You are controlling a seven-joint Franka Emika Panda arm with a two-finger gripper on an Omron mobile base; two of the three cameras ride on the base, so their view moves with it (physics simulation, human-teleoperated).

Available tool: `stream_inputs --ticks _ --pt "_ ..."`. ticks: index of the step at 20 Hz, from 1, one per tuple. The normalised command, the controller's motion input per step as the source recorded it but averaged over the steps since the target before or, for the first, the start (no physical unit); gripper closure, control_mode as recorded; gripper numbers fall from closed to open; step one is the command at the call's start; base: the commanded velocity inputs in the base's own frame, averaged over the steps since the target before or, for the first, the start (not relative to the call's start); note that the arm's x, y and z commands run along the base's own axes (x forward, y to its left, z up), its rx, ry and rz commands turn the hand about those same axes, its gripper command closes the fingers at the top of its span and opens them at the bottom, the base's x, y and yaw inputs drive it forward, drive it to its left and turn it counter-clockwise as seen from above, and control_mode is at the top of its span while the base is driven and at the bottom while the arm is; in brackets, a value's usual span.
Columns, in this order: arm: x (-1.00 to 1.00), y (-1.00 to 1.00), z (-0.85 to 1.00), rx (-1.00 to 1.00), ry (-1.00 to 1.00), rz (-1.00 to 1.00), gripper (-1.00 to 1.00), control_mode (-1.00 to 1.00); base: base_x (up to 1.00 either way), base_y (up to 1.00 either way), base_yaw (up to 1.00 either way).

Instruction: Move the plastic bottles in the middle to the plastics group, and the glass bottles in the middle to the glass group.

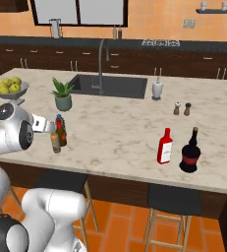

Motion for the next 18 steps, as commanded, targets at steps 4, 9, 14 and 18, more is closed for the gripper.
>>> stream_inputs --ticks 4,9,14,18 --pt "0.54 0.11 0.0 0.0 0.0 0.0 -1.0 -1.0 0.0 0.0 0.0" --pt "0.41 0.02 -0.09 0.0 0.0 0.0 -1.0 -1.0 0.0 0.0 0.0" --pt "0.54 0.0 -0.18 0.0 0.0 0.0 -1.0 -1.0 0.0 0.0 0.0" --pt "0.49 0.0 -0.17 0.0 0.0 0.0 -1.0 -1.0 0.0 0.0 0.0"
